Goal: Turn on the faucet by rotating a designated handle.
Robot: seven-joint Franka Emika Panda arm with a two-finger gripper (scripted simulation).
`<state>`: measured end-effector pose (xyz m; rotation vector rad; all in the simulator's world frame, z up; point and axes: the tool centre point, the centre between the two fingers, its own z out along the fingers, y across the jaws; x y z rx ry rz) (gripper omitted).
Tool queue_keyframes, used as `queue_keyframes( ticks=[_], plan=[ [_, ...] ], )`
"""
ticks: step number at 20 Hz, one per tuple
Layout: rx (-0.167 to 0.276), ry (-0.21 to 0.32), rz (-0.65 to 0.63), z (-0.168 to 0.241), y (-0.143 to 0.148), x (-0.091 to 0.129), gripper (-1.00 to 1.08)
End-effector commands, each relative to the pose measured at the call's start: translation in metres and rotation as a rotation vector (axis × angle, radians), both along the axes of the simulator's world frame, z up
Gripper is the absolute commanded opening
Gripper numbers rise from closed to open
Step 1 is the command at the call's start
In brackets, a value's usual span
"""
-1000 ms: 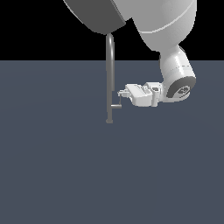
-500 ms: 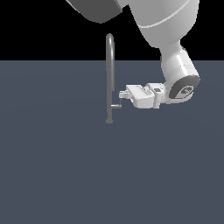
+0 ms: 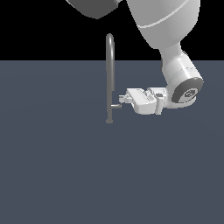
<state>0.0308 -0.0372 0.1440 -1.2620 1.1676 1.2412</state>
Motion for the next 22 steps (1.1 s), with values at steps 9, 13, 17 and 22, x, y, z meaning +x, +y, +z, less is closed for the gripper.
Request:
queue_keyframes(
  ticks=[9,13,17,22],
  plan=[
    [0.003,0.002,0.003,-0.033,-0.001,-0.016,-1.0],
    [0.001,0.011,0.003,-0.058,-0.001,-0.018,-1.0],
    [0.008,-0.011,0.007,-0.047,-0.001,-0.013,-1.0],
    [0.005,0.0,0.005,-0.067,-0.001,-0.009,-1.0]
  ],
)
